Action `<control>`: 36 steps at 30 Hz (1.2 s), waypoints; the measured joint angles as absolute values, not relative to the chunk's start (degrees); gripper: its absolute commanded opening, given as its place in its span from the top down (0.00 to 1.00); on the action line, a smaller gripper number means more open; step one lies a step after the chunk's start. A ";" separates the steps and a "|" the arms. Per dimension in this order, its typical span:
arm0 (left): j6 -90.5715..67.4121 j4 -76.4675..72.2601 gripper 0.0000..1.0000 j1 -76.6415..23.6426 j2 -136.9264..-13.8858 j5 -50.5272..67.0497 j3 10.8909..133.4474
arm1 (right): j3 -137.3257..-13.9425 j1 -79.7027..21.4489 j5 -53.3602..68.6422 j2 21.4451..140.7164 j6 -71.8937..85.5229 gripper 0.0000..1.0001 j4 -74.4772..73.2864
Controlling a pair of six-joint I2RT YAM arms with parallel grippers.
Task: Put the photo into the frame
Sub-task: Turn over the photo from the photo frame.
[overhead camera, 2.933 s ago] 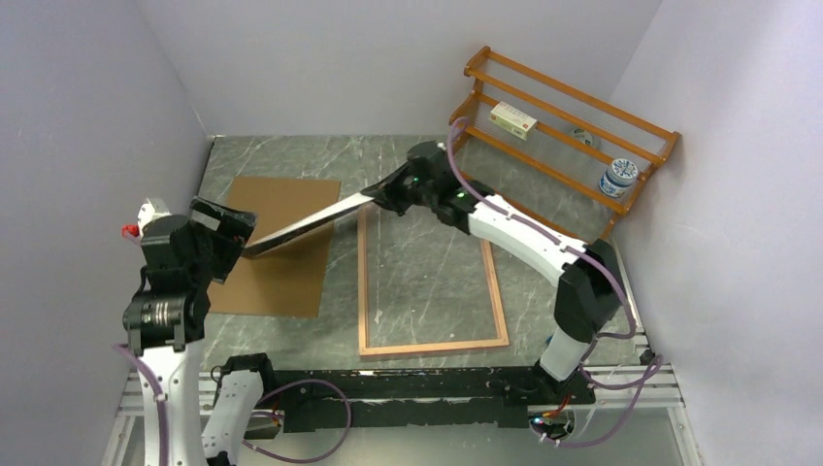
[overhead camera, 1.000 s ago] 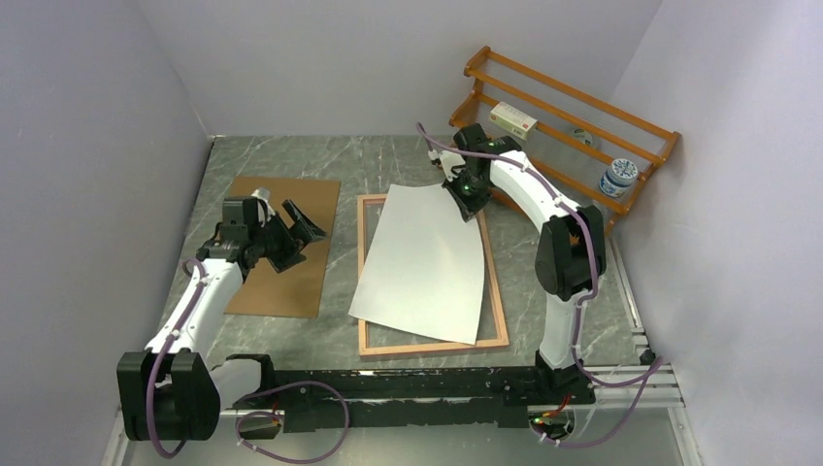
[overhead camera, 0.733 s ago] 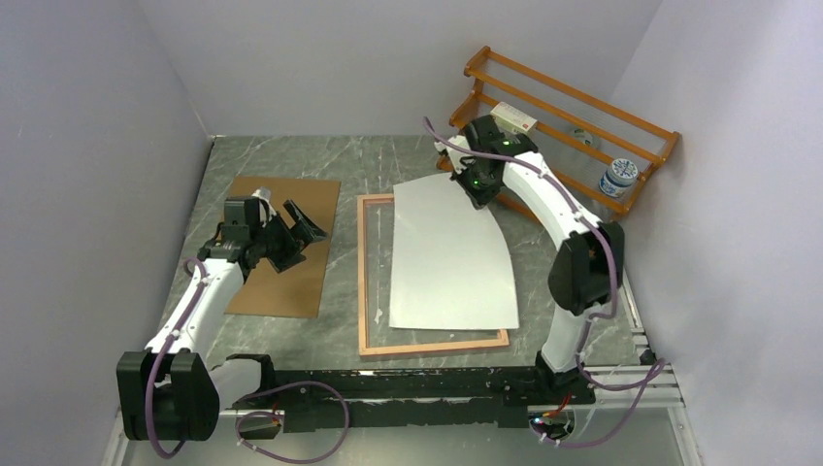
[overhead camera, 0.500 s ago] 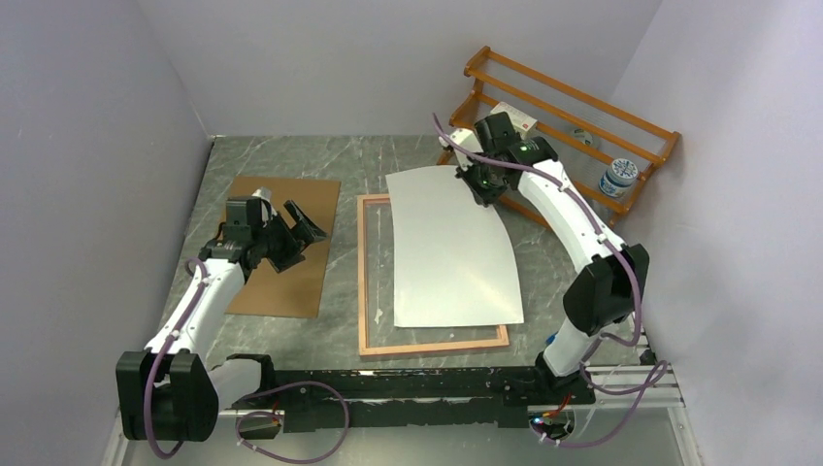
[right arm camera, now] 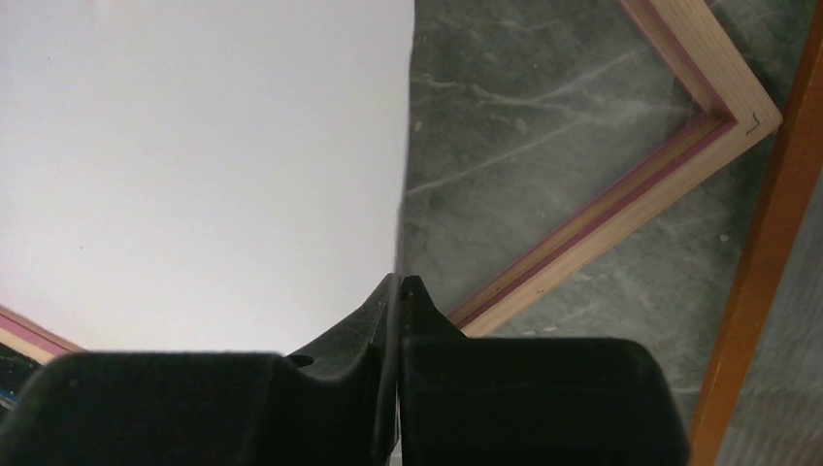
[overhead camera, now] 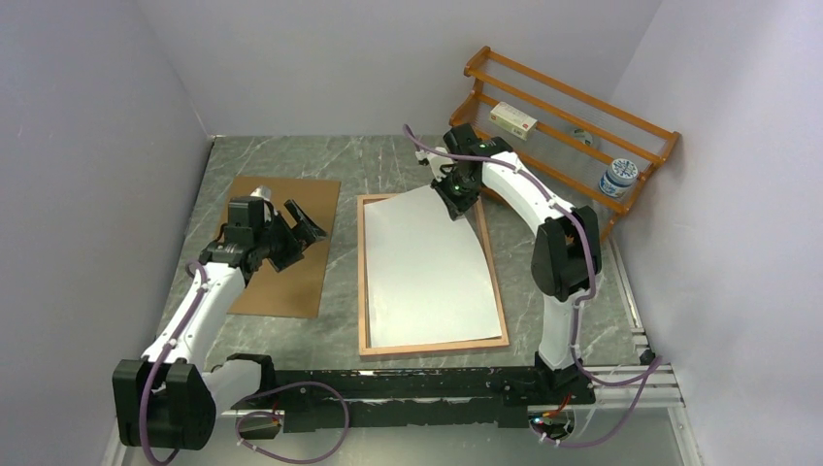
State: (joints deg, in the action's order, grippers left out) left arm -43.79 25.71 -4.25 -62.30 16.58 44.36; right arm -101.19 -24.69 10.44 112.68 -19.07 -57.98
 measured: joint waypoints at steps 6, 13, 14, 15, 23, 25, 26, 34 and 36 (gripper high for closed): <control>-44.18 25.76 0.08 -4.49 -61.71 15.90 44.36 | -102.50 -24.67 9.89 114.32 -17.39 0.85 -57.74; -44.21 25.98 0.08 -4.60 -61.71 15.09 44.36 | -102.50 -23.68 6.39 114.32 -14.06 0.97 -56.71; -44.21 25.98 0.08 -4.62 -61.71 15.07 44.36 | -102.50 -23.29 6.00 114.32 -13.61 0.97 -56.55; -44.21 25.98 0.08 -4.67 -61.71 15.07 44.36 | -102.50 -22.81 5.58 114.32 -13.13 0.97 -56.36; -44.21 25.98 0.09 -5.08 -61.71 14.79 44.36 | -102.48 -21.41 6.17 114.34 -10.37 0.92 -55.09; -44.23 25.98 0.09 -5.15 -61.71 14.66 44.36 | -102.45 -21.50 7.31 114.34 -9.80 0.90 -54.92; -44.25 25.98 0.09 -5.19 -61.71 14.61 44.36 | -102.45 -21.54 7.99 114.39 -9.52 0.90 -54.85; -44.47 26.02 0.09 -5.63 -61.69 13.85 44.25 | -101.97 -21.76 13.78 115.70 -5.80 0.87 -53.65; -44.51 26.20 0.09 -5.72 -61.69 13.63 44.25 | -101.30 -21.76 14.63 115.92 -4.78 0.85 -53.04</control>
State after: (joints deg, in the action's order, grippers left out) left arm -44.51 26.20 -5.72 -61.69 13.63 44.25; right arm -101.30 -21.76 14.63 115.92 -4.78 -53.04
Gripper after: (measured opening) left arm 0.918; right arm 0.128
